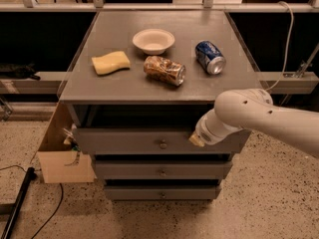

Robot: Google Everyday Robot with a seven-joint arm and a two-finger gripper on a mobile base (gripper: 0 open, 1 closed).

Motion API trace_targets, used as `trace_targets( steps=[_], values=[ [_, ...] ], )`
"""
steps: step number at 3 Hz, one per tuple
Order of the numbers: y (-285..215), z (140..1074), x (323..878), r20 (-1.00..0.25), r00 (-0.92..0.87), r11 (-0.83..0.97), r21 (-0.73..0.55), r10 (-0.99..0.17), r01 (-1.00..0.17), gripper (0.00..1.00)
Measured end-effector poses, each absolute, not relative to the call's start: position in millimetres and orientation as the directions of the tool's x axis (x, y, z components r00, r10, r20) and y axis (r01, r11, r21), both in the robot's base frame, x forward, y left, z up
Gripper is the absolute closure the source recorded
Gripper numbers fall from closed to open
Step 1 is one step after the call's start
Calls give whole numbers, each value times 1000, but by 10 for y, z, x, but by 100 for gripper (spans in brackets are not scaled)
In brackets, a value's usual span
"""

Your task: Open top drawer

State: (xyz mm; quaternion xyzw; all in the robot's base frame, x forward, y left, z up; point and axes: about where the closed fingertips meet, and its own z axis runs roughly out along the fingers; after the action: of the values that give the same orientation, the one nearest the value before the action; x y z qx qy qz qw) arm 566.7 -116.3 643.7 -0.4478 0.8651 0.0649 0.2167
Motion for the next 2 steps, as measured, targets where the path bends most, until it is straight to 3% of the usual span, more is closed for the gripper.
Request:
trace_targets(
  steps=[2],
  values=[
    [-1163,6437,5667,-433,-505,591,-82,-747,-803,51]
  ],
)
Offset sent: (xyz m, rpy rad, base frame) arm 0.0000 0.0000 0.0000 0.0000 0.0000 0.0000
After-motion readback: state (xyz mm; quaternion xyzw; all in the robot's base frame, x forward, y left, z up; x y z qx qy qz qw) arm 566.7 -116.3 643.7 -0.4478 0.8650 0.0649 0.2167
